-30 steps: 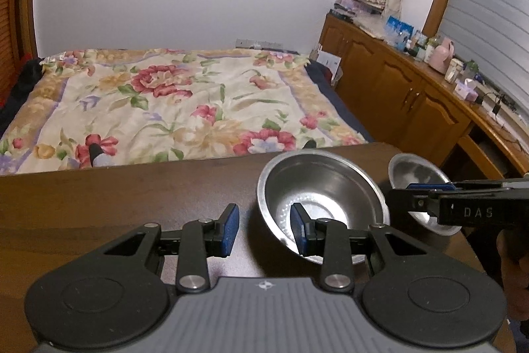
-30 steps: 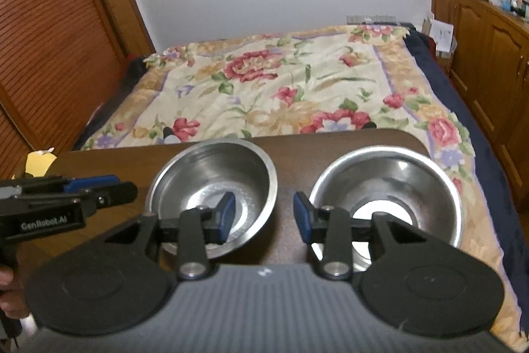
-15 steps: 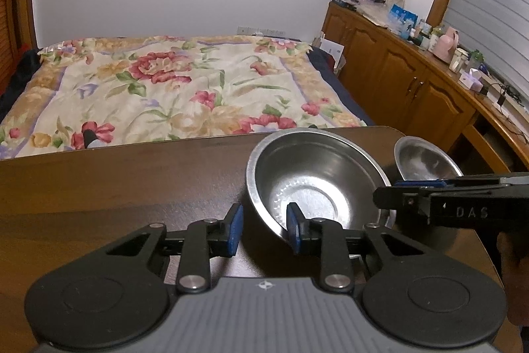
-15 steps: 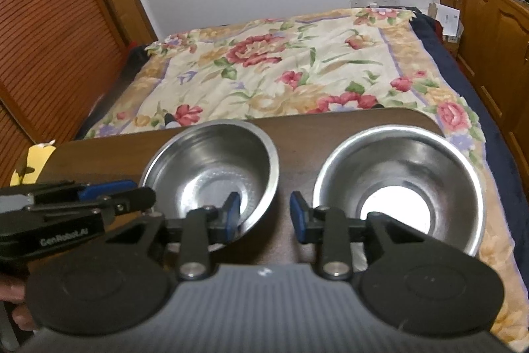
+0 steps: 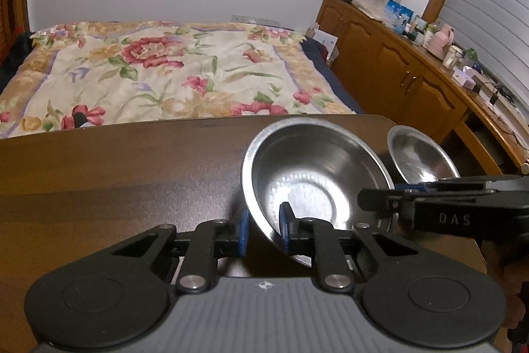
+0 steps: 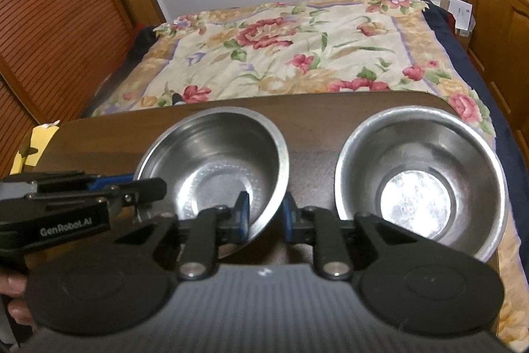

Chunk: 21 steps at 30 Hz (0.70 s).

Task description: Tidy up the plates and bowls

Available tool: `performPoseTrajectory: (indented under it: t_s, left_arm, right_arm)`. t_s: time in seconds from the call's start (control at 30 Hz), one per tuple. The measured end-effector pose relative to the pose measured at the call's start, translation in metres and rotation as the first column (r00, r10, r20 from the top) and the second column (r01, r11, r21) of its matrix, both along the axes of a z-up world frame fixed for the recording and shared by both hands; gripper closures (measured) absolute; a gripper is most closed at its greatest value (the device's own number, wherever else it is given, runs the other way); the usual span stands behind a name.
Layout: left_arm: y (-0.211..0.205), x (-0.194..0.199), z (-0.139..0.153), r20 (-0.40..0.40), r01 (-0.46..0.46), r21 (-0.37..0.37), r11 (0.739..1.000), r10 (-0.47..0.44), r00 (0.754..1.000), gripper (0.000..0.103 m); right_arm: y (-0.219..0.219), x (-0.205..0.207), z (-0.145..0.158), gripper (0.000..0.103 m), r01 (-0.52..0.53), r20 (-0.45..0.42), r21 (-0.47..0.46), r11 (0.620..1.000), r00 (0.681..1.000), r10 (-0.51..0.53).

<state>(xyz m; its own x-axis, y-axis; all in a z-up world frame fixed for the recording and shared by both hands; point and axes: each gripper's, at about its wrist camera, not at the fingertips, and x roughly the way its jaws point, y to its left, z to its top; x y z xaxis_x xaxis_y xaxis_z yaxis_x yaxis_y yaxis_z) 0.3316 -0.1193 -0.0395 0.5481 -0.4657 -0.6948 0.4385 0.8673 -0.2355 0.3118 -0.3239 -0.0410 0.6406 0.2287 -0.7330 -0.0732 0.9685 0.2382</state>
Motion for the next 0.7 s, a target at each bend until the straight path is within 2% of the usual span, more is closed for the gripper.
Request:
performPoseTrajectory:
  t_s: [0.13,0.4,0.7]
  left_arm:
    - [0.004,-0.007,0.012,0.019,0.004,-0.044,0.999,-0.003,1.000,0.084]
    - [0.008,-0.026,0.058,0.077,0.030,-0.111,0.993,-0.022,0.997,0.085]
    - [0.006,-0.057,0.100,0.149,0.052,-0.082,0.995,-0.039,0.988,0.085]
  right_arm:
    - [-0.005,-0.006,0.009,0.086,0.016,0.040,0.015,1.000,0.999,-0.016]
    - [-0.015,-0.024,0.040,0.086,0.028,0.128,0.079,0.996,0.991,-0.038]
    - [-0.025,-0.052,0.069,0.086,0.048,0.203,0.110,0.993,0.977,-0.070]
